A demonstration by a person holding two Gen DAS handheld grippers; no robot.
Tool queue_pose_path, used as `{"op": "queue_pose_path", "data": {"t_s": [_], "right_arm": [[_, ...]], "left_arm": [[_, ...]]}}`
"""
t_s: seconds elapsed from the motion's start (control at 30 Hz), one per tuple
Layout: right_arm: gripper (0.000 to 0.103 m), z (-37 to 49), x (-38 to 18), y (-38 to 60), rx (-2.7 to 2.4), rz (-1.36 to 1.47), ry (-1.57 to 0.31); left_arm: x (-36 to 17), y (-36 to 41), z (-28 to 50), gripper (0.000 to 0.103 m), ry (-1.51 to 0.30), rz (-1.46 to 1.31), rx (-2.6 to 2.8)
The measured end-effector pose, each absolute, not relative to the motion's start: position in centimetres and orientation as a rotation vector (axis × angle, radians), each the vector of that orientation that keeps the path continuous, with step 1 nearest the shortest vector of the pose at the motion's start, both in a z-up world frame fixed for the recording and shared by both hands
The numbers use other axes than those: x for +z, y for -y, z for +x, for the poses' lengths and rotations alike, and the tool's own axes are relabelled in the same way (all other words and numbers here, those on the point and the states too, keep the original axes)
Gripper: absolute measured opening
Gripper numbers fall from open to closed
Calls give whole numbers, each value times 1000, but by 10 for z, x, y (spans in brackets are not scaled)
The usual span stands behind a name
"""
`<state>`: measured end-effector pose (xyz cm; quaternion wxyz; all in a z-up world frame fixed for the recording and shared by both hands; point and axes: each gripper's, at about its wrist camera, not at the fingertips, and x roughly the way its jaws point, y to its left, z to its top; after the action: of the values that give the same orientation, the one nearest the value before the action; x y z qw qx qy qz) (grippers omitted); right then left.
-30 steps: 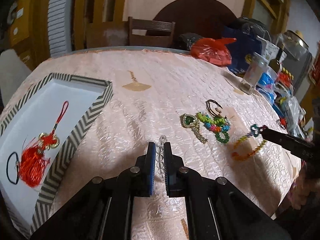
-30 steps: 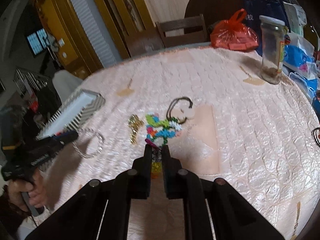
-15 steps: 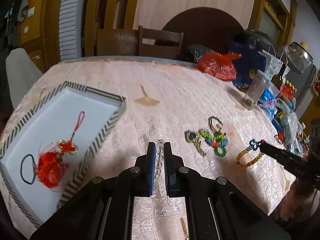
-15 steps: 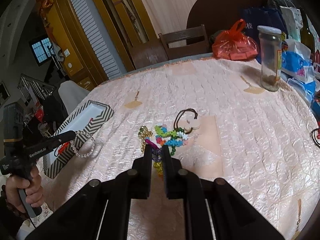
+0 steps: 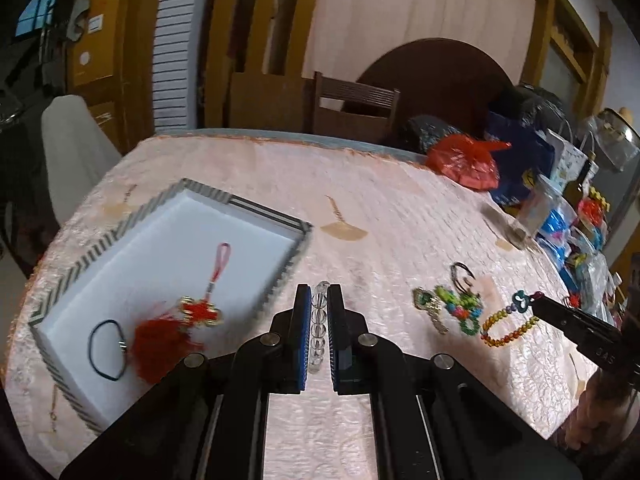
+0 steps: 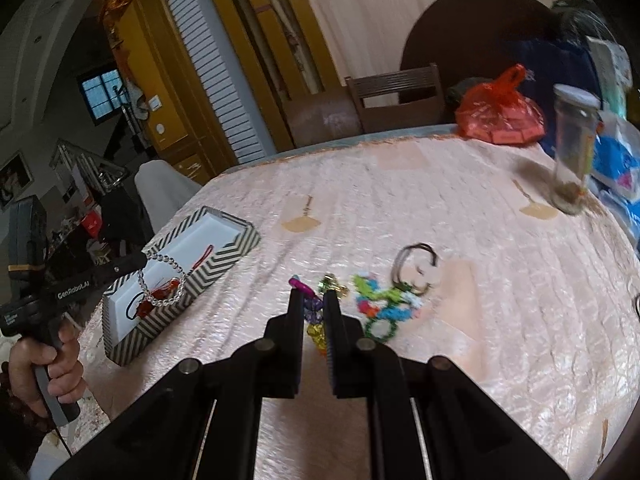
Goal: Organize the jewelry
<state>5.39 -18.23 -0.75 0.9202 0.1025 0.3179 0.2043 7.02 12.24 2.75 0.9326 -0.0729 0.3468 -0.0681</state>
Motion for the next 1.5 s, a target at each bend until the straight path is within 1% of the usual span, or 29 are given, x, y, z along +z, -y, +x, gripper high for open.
{"op": "queue_pose_path", "data": {"t_s": [0.4,1.0,1.23,1.37,1.5], "right_arm": [[10,69,12,134,474,162,-652],[10,119,49,8,632,67,-651],[10,143,42,-41,697,64,-675],[10,154,24,-69,716,58,-731],[10,166,-7,-92,744,77,-829]], "left_arm": [[32,-194,81,22,-710,-175,54],[4,-272,99,22,-761,-221,182],[-14,-287,102,22,-786,-216,222],[-29,-289,104,22,-811,-207,235],[-46,-286,107,22,-844,-202,245]]}}
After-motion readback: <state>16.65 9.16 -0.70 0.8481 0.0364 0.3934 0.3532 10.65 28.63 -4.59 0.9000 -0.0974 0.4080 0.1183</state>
